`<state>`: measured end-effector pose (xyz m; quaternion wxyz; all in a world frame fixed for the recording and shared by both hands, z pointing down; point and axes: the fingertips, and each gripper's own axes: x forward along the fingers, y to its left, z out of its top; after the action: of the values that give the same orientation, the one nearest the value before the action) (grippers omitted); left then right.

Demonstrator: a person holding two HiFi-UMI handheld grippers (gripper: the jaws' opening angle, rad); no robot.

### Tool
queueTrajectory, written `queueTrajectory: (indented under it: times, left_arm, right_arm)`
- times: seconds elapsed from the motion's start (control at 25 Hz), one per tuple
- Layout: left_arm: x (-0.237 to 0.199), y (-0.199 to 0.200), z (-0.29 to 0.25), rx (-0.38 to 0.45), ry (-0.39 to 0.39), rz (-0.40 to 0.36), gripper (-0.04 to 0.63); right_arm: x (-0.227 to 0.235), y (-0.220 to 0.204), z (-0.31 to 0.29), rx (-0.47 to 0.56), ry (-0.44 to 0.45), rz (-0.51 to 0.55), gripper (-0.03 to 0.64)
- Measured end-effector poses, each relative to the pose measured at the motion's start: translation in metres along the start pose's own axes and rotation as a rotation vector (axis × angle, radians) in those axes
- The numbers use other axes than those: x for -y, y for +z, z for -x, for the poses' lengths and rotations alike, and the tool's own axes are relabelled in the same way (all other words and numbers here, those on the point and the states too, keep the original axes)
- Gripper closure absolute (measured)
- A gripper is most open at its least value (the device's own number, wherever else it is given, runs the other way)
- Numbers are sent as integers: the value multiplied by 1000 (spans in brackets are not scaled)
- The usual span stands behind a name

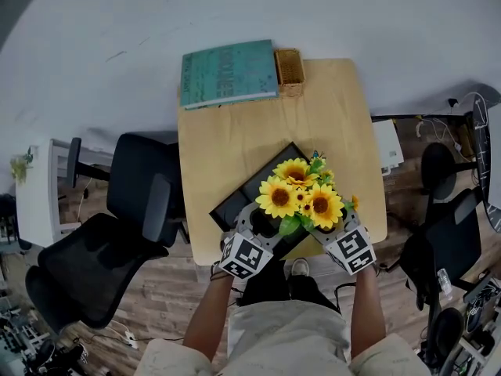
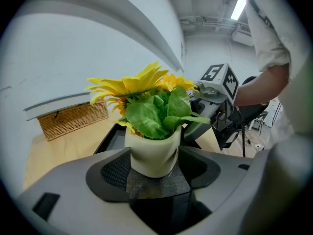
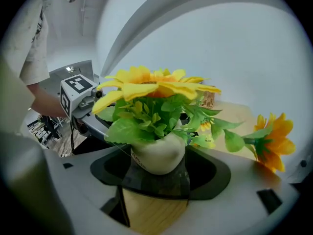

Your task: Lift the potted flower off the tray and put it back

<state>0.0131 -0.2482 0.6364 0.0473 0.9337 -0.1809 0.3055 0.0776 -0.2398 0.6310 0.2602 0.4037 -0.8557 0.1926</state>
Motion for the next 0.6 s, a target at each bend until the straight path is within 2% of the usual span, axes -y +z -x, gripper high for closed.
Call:
queueTrajectory:
  times: [0.6]
  left_arm:
    - [-2,3,-3,8,14,-1,311]
  right_arm:
    - [-3,0,-7,-6,-10,19,278]
